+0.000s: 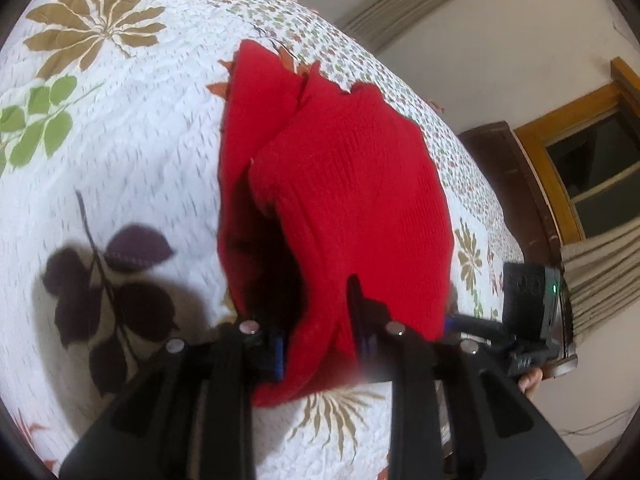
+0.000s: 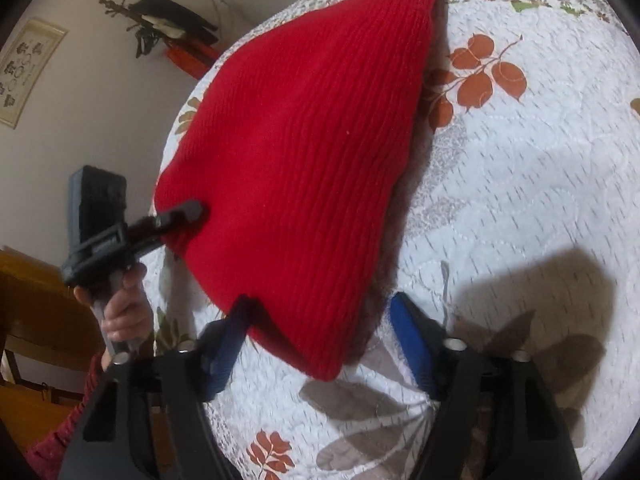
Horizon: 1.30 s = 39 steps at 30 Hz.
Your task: Fold small clothes
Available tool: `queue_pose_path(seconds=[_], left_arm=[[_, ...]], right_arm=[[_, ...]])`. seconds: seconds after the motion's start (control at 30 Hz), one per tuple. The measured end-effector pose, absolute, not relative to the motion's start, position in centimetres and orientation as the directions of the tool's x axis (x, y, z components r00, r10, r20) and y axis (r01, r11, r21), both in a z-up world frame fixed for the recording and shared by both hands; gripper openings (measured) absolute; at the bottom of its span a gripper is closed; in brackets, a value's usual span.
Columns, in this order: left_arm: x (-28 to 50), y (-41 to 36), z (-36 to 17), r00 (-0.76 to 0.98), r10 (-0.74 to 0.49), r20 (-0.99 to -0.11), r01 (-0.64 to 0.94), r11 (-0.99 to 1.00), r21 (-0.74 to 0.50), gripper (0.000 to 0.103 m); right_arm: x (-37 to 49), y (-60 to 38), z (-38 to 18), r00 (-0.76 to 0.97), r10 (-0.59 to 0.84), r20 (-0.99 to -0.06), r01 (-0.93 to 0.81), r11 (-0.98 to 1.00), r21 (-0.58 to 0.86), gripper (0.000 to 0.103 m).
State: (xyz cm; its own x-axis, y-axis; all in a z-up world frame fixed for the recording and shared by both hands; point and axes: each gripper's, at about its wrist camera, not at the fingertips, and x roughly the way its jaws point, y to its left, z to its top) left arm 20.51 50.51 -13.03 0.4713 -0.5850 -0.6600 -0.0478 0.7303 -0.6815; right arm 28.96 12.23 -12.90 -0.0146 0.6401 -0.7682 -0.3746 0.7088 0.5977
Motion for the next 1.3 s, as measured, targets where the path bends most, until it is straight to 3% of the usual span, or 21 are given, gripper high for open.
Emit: queue_pose_path(seconds=[0.1, 0.17, 0.23, 0.4, 0.57, 0.7, 0.73, 0.77, 0.83, 0.97, 1.3], left_arm=[[20.2, 50.1, -13.0, 0.474, -0.570, -0.671, -0.048, 0.744, -0.666, 0.023], [20.2, 49.8, -12.9, 0.472, -0.553, -0.686, -0.052, 0.760, -0.648, 0.020], [20.2, 49.4, -12.4, 0.472, -0.537, -0.699, -0.046, 0.777, -0.628, 0.010], [20.1, 48.3, -12.0, 0.449, -0.536, -0.715, -0.010, 0.797, -0.604, 0.009], [20.8, 48.3, -14.7, 0.404, -0.543, -0.737, -0.036, 0.795, -0.605, 0.011], [20.9, 49.1, -14.4, 0.391, -0.579, -0.716, -0.029, 0.769, -0.638, 0.017], [20.7, 49.4, -13.6, 0.397, -0.575, -0.715, -0.016, 0.775, -0.632, 0.028], [20.5, 49.5, -13.1, 0.405, -0.573, -0.713, -0.009, 0.777, -0.629, 0.048], [19.8, 50.5, -11.1, 0.466, -0.552, -0.691, 0.019, 0.787, -0.617, 0.060], [20.5, 52.9, -8.3, 0.543, -0.531, -0.651, 0.019, 0.782, -0.622, 0.061], [31.4, 52.9, -8.4, 0.502, -0.494, -0.710, -0.019, 0.814, -0.580, 0.056]], right_arm=[[29.0, 12.7, -13.0, -0.044, 0.647, -0.762, -0.364, 0.700, 0.615, 0.022], [28.9, 12.4, -12.4, -0.032, 0.642, -0.766, -0.378, 0.701, 0.604, 0.015], [28.7, 11.7, -11.1, -0.009, 0.647, -0.763, -0.389, 0.700, 0.599, 0.013], [28.7, 10.2, -10.3, 0.037, 0.587, -0.809, -0.409, 0.747, 0.523, 0.012], [28.6, 11.5, -13.1, 0.007, 0.525, -0.851, -0.415, 0.776, 0.475, 0.019], [28.9, 10.6, -12.0, 0.010, 0.549, -0.836, -0.419, 0.761, 0.495, 0.038], [28.8, 10.1, -11.4, 0.031, 0.546, -0.837, -0.426, 0.765, 0.483, 0.040], [28.9, 9.6, -10.6, 0.058, 0.542, -0.838, -0.434, 0.770, 0.468, 0.042], [29.2, 8.8, -9.5, 0.089, 0.547, -0.832, -0.437, 0.772, 0.461, 0.045], [30.3, 8.1, -8.1, 0.126, 0.546, -0.828, -0.434, 0.781, 0.449, 0.045], [31.7, 9.9, -9.1, 0.107, 0.554, -0.826, -0.425, 0.776, 0.465, 0.047]])
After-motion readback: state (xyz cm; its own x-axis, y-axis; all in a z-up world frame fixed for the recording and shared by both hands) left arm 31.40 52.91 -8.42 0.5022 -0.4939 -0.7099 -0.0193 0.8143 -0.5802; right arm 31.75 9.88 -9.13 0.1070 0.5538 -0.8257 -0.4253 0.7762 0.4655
